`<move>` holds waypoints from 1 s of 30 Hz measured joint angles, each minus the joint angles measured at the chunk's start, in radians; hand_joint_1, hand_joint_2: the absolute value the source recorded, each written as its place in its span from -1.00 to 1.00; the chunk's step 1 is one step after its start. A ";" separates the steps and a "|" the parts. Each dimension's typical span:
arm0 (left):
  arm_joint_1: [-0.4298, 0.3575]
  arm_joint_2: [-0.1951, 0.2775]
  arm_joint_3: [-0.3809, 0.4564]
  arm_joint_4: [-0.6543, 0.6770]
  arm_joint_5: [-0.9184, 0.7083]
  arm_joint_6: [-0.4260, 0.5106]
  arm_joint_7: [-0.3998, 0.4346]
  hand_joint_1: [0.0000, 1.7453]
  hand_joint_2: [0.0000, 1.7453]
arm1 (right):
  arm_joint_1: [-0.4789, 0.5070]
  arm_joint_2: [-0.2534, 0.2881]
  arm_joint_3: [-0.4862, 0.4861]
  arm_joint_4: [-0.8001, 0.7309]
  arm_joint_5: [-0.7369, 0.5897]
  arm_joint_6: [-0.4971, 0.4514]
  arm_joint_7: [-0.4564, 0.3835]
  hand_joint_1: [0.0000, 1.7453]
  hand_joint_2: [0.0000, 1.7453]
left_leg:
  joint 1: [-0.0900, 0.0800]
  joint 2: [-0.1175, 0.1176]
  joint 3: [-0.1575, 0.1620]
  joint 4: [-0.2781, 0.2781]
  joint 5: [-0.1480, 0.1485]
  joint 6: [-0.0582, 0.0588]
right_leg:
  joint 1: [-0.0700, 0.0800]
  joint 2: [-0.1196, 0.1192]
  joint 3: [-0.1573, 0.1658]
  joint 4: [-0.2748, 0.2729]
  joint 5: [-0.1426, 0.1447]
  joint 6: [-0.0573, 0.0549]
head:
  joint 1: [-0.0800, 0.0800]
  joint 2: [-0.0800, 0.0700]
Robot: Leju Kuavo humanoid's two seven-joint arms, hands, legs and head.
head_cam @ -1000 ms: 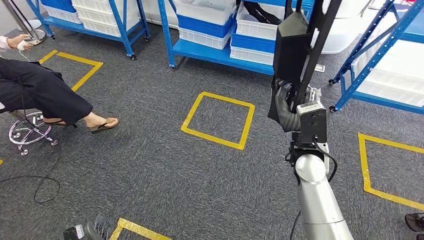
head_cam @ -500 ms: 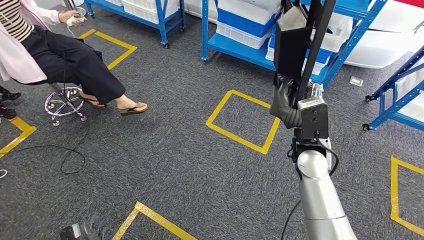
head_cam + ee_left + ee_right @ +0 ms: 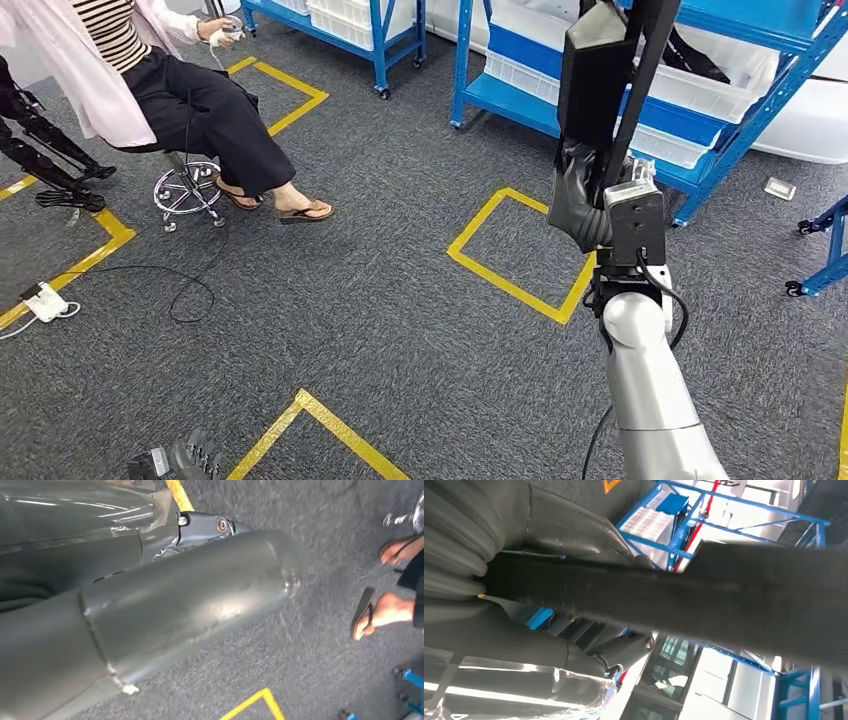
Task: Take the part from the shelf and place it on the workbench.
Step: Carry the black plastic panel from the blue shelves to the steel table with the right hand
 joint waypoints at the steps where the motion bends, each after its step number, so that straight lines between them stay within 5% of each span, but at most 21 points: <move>1: 0.000 0.000 0.001 -0.002 -0.003 -0.002 0.000 -1.00 -1.00 | 0.008 -0.005 -0.004 -0.004 0.010 -0.004 0.003 0.80 1.00 | 0.001 0.012 -0.029 0.068 -0.034 -0.004 | 0.001 -0.010 -0.001 0.000 0.000 -0.004 | -0.001 0.000; 3: 0.003 -0.002 0.002 -0.009 -0.012 -0.006 0.000 -1.00 -1.00 | 0.035 -0.017 -0.016 -0.020 0.024 -0.012 0.005 0.80 1.00 | 0.005 0.020 -0.060 0.148 -0.061 -0.012 | 0.003 -0.033 -0.001 0.001 -0.001 -0.005 | -0.001 0.000; 4: 0.005 -0.002 0.002 -0.013 -0.017 -0.009 0.000 -1.00 -1.00 | 0.051 -0.024 -0.025 -0.031 0.028 -0.015 0.006 0.80 1.00 | 0.009 0.026 -0.048 0.134 -0.048 -0.016 | 0.003 -0.044 -0.001 0.002 -0.002 -0.004 | -0.001 0.000; 7: 0.006 -0.003 0.003 -0.027 -0.029 -0.014 0.000 -1.00 -1.00 | 0.088 -0.045 -0.055 -0.065 0.030 -0.020 0.006 0.80 1.00 | 0.016 0.078 0.054 -0.042 0.021 -0.022 | 0.006 -0.073 -0.005 0.017 -0.013 0.009 | -0.002 0.000; 9: 0.004 -0.006 0.003 -0.033 -0.034 -0.016 0.000 -1.00 -1.00 | 0.098 -0.057 -0.070 -0.083 0.031 -0.022 0.004 0.80 1.00 | 0.012 0.094 0.084 -0.100 0.033 -0.011 | 0.016 -0.086 -0.009 0.028 -0.022 0.022 | 0.001 0.000; 11: 0.004 -0.008 0.003 -0.038 -0.040 -0.016 0.000 -1.00 -1.00 | 0.110 -0.067 -0.084 -0.102 0.031 -0.026 0.000 0.80 1.00 | 0.004 0.072 0.081 -0.104 0.036 0.007 | 0.022 -0.102 -0.010 0.028 -0.024 0.030 | 0.004 0.000; 13: 0.004 -0.010 0.004 -0.044 -0.046 -0.017 0.000 -1.00 -1.00 | 0.123 -0.076 -0.099 -0.125 0.030 -0.028 -0.004 0.80 1.00 | 0.003 0.051 0.082 -0.111 0.043 0.023 | 0.016 -0.085 -0.019 0.051 -0.042 0.037 | 0.004 0.000; 15: 0.001 -0.012 0.004 -0.049 -0.050 -0.018 0.000 -1.00 -1.00 | 0.129 -0.089 -0.113 -0.146 0.029 -0.027 -0.006 0.80 1.00 | 0.006 0.033 0.081 -0.117 0.049 0.036 | 0.007 -0.035 -0.057 0.135 -0.087 0.037 | 0.007 0.000; 19: -0.001 -0.019 0.005 -0.051 -0.058 -0.020 0.000 -1.00 -1.00 | 0.134 -0.116 -0.140 -0.171 0.025 -0.016 -0.001 0.80 1.00 | 0.006 -0.003 0.078 -0.119 0.053 0.042 | 0.005 0.005 -0.140 0.312 -0.150 0.041 | 0.009 0.000; 21: -0.001 -0.023 0.005 -0.051 -0.062 -0.029 0.000 -1.00 -1.00 | 0.140 -0.129 -0.153 -0.189 0.024 -0.013 0.006 0.80 1.00 | 0.007 -0.031 0.079 -0.119 0.054 0.041 | 0.000 0.011 -0.116 0.260 -0.116 0.057 | 0.009 0.000; 24: -0.006 -0.028 0.002 -0.049 -0.067 -0.055 0.000 -1.00 -1.00 | 0.143 -0.148 -0.172 -0.215 0.022 -0.012 0.013 0.80 1.00 | 0.007 -0.068 0.075 -0.118 0.060 0.031 | -0.011 0.061 -0.029 0.063 -0.039 0.073 | 0.008 0.000; 27: -0.012 -0.029 -0.003 -0.039 -0.074 -0.070 0.000 -1.00 -1.00 | 0.151 -0.163 -0.188 -0.229 0.019 -0.012 0.017 0.80 1.00 | 0.006 -0.096 0.065 -0.125 0.072 0.011 | -0.002 0.060 -0.016 0.033 -0.027 0.061 | 0.008 0.000; 28: -0.013 -0.028 -0.005 -0.033 -0.076 -0.071 0.000 -1.00 -1.00 | 0.156 -0.167 -0.192 -0.234 0.016 -0.012 0.017 0.80 1.00 | 0.006 -0.089 0.062 -0.124 0.072 0.006 | -0.005 0.050 -0.014 0.032 -0.023 0.054 | 0.006 0.000; 30: -0.022 -0.027 -0.008 -0.023 -0.083 -0.070 0.000 -1.00 -1.00 | 0.172 -0.176 -0.202 -0.248 0.007 -0.013 0.015 0.80 1.00 | 0.003 -0.039 0.041 -0.082 0.042 0.001 | -0.010 0.028 -0.011 0.028 -0.016 0.032 | 0.001 0.000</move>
